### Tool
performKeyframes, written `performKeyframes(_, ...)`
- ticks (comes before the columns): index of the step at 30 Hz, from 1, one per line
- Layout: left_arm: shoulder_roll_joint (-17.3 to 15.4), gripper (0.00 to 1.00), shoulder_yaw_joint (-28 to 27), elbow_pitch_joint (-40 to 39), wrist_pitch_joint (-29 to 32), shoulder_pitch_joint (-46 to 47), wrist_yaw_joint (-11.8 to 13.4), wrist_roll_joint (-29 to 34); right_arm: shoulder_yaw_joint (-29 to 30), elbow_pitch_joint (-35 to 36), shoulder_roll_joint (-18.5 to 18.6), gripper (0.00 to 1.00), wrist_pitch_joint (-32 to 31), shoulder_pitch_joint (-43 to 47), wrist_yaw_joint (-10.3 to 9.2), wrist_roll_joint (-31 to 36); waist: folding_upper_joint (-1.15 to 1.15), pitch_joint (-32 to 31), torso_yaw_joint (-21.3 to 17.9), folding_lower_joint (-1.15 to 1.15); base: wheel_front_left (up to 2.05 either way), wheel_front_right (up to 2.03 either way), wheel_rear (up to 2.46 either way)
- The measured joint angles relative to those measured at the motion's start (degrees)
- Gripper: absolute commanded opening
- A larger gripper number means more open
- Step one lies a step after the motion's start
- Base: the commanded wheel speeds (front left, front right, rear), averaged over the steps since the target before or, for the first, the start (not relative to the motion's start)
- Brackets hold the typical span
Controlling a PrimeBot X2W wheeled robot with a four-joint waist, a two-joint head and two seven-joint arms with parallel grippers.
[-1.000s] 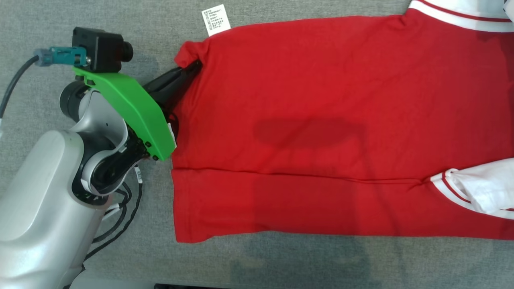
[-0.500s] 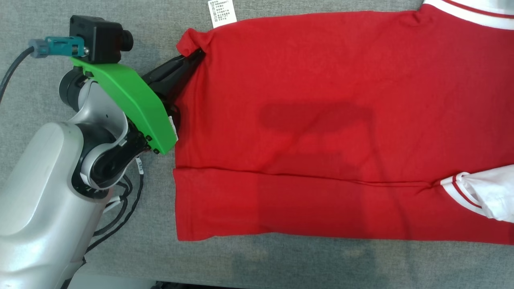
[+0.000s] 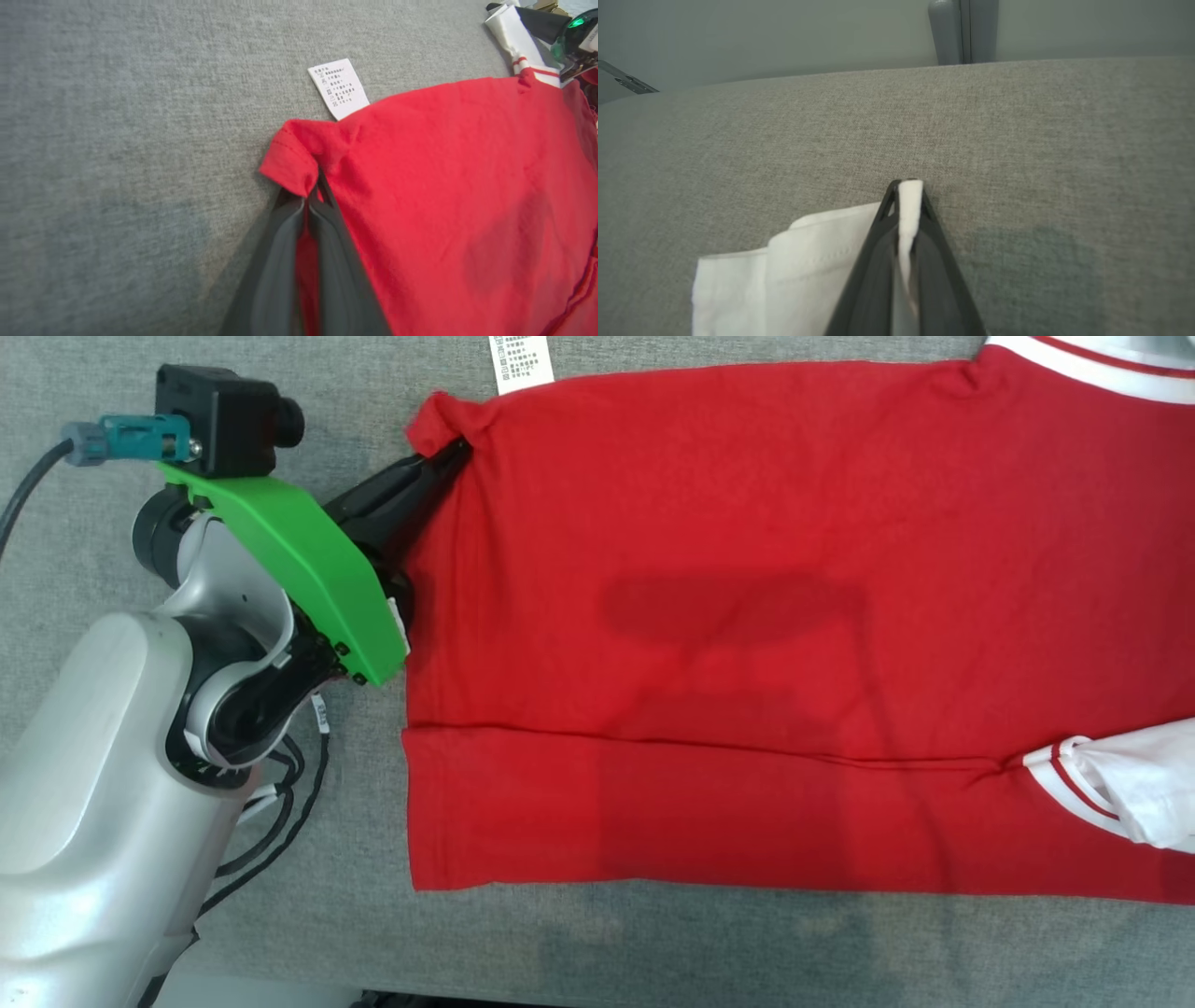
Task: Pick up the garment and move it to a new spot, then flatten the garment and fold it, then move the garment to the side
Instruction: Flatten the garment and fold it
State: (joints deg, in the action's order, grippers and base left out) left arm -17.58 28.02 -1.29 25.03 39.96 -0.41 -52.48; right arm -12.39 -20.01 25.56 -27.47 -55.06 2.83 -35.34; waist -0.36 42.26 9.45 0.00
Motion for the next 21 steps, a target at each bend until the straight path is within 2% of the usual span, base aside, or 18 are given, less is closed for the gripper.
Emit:
performKeyframes(13,-1.4,0.00,-1.8,5.1,-3.2,-1.2,-0.2,0.3,1.8,0.7,-2.1,0.00,7.3,0.7,2.60,-3.6,0.00,-4.0,-2.9,0.00,0.00,0.00,0.00)
performKeyframes(21,-1.6,0.00,-2.5,7.1,-5.5,-5.4,-0.4,0.2,3.4,4.8,-2.7,0.00,11.6,7.8,3.59,-7.8,0.00,-8.0,-5.0,0.00,0.00,0.00,0.00)
